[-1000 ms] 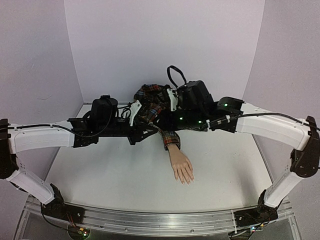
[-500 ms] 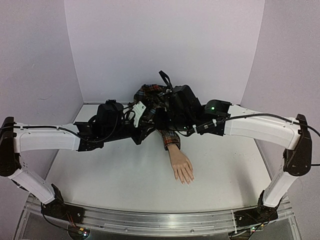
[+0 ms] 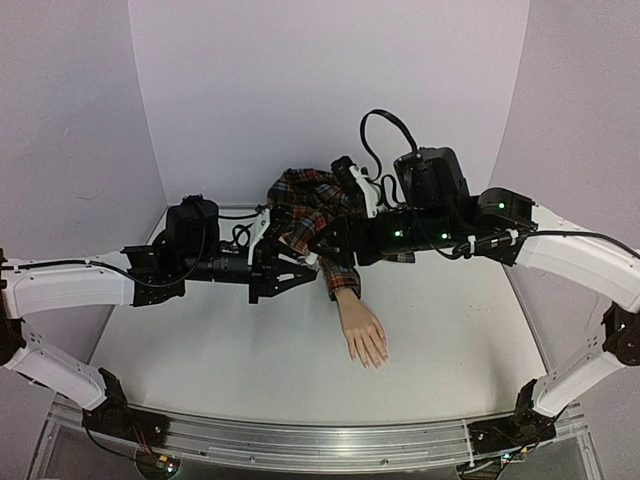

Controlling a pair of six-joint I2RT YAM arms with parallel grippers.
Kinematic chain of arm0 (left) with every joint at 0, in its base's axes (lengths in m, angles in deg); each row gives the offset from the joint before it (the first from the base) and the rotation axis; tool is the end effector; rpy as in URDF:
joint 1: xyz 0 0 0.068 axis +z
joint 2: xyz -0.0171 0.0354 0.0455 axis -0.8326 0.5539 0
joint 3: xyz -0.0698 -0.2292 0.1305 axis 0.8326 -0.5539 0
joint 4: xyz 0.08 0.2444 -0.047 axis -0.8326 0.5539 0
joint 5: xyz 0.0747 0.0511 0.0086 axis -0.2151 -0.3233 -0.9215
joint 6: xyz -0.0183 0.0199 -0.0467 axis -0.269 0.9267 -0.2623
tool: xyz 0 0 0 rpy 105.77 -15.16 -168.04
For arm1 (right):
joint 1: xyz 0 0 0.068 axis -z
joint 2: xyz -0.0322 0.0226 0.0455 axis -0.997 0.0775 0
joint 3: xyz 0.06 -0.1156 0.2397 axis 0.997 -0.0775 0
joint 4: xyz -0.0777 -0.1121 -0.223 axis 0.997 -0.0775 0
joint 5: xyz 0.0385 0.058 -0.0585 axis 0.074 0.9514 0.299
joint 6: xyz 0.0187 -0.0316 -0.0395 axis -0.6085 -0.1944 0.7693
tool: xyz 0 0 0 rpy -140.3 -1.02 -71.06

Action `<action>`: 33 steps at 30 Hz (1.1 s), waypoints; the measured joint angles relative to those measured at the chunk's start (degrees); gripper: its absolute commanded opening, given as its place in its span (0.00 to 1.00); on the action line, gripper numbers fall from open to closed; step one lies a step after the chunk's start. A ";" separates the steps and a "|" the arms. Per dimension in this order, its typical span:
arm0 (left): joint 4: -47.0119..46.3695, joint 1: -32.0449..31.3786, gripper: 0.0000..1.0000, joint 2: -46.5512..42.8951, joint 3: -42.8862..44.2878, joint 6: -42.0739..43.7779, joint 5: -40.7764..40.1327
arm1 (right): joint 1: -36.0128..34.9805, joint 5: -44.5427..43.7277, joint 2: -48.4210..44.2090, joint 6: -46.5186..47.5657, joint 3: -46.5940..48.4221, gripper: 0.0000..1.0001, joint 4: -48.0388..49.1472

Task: Paint the nails

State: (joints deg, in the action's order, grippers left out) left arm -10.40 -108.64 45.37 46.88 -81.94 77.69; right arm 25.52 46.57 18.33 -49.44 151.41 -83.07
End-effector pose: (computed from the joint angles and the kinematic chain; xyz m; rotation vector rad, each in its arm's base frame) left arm 0.1714 -0.2511 0.3081 1.2397 1.3793 -1.0306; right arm 0.1616 0.2929 0.4002 -0.8464 1.9484 1.0551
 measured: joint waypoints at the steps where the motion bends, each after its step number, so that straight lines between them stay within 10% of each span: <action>1: 0.00 0.00 0.00 -0.05 0.00 -0.05 1.04 | -0.02 1.75 0.02 0.64 -0.23 0.47 0.10; 20: 3.48 0.15 0.00 -0.07 0.02 -1.20 7.57 | 0.09 11.00 3.88 4.88 -0.57 0.00 -0.23; 33: 1.85 -0.38 0.00 -0.07 0.02 -2.78 -2.64 | -0.76 0.14 4.52 -0.20 -0.25 0.00 1.73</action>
State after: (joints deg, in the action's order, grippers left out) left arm -8.55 -109.02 45.30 46.90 -84.71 75.06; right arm 24.76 46.71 22.85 -49.65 151.17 -81.34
